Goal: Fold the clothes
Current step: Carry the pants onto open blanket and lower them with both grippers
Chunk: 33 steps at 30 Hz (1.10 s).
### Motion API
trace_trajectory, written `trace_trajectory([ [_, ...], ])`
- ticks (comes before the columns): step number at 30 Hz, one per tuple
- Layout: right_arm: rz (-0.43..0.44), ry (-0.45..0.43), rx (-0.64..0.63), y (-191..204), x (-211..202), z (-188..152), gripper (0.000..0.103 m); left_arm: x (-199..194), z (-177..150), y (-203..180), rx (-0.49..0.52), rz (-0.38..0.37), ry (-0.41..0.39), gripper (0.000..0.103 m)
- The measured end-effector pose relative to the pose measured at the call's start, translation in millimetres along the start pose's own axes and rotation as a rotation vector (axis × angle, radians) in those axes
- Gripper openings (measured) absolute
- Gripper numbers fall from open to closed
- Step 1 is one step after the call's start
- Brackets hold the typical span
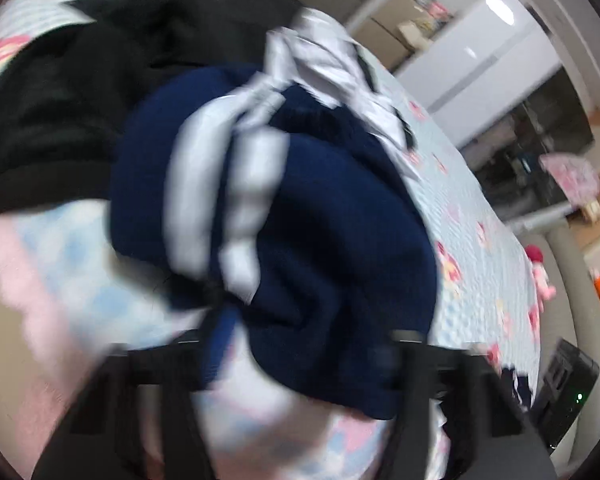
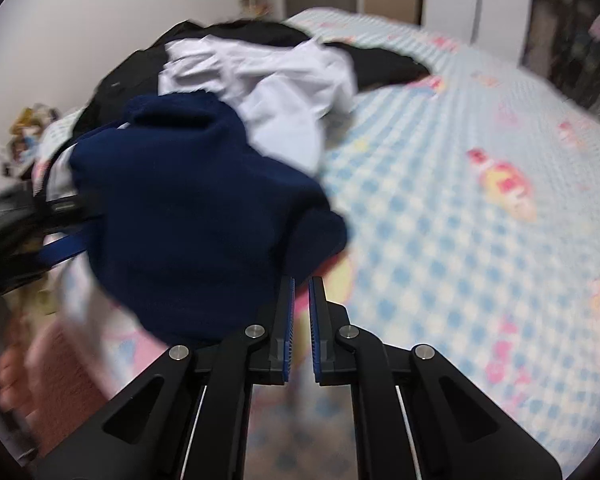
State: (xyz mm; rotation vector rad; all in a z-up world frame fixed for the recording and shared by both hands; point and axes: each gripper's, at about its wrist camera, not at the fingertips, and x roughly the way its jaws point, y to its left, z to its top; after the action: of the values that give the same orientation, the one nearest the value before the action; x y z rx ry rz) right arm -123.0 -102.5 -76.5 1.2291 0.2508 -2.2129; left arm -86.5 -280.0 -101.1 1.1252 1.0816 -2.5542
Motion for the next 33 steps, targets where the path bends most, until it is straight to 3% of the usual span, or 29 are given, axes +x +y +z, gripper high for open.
trace_trajectory([
  [1, 0.039, 0.024, 0.004, 0.3, 2.1, 0.3, 0.015, -1.5, -2.9, -7.5, 0.031, -0.004, -0.009, 0.028],
  [3, 0.042, 0.031, -0.013, 6.4, 6.6, 0.5, 0.049, -8.4, -11.2, -21.3, 0.089, -0.012, -0.036, 0.022],
  [4, 0.038, 0.032, -0.024, 9.9, 8.9, 0.6, 0.052, -12.6, -14.6, -25.9, 0.101, -0.013, -0.045, 0.022],
  [5, 0.048, 0.036, -0.019, 11.0, 13.1, 1.5, 0.051, -14.8, -16.3, -30.9, 0.11, -0.013, -0.055, 0.021],
  [6, 0.062, 0.042, -0.008, 11.3, 17.9, 2.7, 0.041, -14.4, -15.7, -36.8, 0.114, -0.01, -0.067, 0.02],
  [7, 0.074, 0.04, 0.008, 10.8, 19.3, 4.4, 0.028, -12.5, -14.6, -44.4, 0.127, -0.011, -0.067, 0.02],
  [8, 0.084, 0.035, 0.027, 9.9, 19.3, 6.3, 0.005, -8.7, -12.9, -54.6, 0.153, -0.016, -0.052, 0.02],
  [14, 0.018, -0.071, 0.028, 0.3, -19.7, 6.5, 0.004, -13.7, -23.9, -90.8, 0.319, -0.099, -0.002, 0.019],
  [21, 0.013, -0.106, 0.087, -41.4, -70.8, -20.9, 0.005, 0.3, -60.4, -166.6, 0.472, -0.283, 0.104, 0.019],
  [24, 0.0, -0.102, 0.12, -67.0, -85.9, -43.3, 0.007, 14.5, -89.3, -198.3, 0.533, -0.305, 0.152, 0.018],
  [27, -0.014, -0.096, 0.178, -93.0, -96.9, -63.9, 0.015, 36.3, -113.7, -217.9, 0.518, -0.351, 0.241, 0.01],
  [29, 0.0, -0.084, 0.227, -106.2, -96.7, -73.5, 0.02, 44.3, -124.3, -223.6, 0.524, -0.35, 0.259, 0.01],
  [31, 0.016, -0.074, 0.251, -111.7, -92.8, -76.0, 0.034, 40.6, -128.4, -221.7, 0.531, -0.308, 0.234, 0.01],
  [33, 0.032, -0.069, 0.251, -110.0, -84.6, -72.0, 0.056, 34.3, -124.1, -211.1, 0.502, -0.268, 0.212, 0.017],
])
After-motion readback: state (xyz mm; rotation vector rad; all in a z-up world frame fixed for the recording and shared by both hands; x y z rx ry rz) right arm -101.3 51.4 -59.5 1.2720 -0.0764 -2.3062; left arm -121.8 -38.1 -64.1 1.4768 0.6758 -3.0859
